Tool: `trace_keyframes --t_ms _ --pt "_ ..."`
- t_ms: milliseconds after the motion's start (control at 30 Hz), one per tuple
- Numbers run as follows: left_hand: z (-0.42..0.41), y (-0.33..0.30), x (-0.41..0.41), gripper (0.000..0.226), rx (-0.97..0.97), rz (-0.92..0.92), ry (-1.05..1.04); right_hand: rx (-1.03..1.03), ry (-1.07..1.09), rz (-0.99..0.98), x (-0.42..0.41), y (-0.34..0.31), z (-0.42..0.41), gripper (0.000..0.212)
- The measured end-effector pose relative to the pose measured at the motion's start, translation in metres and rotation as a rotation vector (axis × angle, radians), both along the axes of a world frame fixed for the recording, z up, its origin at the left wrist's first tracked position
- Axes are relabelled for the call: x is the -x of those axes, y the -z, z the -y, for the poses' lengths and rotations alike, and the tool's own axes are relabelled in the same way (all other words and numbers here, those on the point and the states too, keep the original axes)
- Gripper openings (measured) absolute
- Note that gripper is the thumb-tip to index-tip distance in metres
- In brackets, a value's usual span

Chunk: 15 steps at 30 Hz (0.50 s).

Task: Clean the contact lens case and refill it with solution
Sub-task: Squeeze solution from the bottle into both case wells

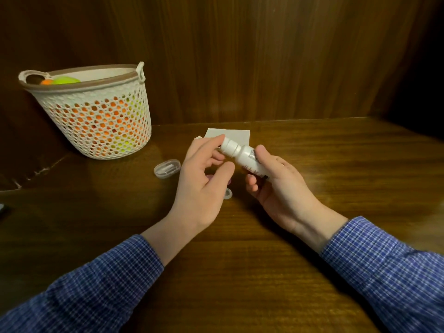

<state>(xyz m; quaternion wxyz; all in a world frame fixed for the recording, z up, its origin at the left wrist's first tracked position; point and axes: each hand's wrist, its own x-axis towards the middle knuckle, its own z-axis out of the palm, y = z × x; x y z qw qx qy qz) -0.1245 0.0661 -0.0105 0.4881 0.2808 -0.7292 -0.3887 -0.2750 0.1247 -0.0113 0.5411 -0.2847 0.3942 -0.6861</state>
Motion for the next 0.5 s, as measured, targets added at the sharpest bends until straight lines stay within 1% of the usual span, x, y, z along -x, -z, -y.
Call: trace_keyframes --t_ms 100,167,233,300,333,367,433,500 --pt "-0.004 -0.001 0.001 0.050 0.008 0.055 0.016 -0.011 0.037 -0.080 0.007 0.003 -0.009 0.050" --pt "-0.011 -0.005 0.007 0.047 0.006 0.051 0.041 -0.034 0.038 -0.153 0.015 0.002 -0.019 0.047" --pt "-0.019 -0.013 0.019 0.047 0.014 0.044 0.054 -0.049 0.031 -0.178 0.026 -0.001 -0.033 0.041" --pt "-0.026 -0.024 0.036 0.049 0.084 0.094 0.068 -0.019 0.006 -0.185 0.042 -0.005 -0.054 0.039" --pt "-0.030 -0.030 0.047 0.049 0.119 0.150 0.088 0.003 -0.017 -0.236 0.052 -0.006 -0.067 0.037" --pt "-0.035 -0.036 0.059 0.048 0.147 0.222 0.119 0.026 -0.042 -0.335 0.063 -0.006 -0.081 0.033" --pt "-0.050 -0.044 0.085 0.047 0.205 0.380 0.213 0.046 -0.046 -0.607 0.083 -0.005 -0.112 0.027" --pt "-0.071 -0.049 0.114 0.052 0.306 0.510 0.322 -0.015 0.093 -0.890 0.105 -0.004 -0.138 0.029"
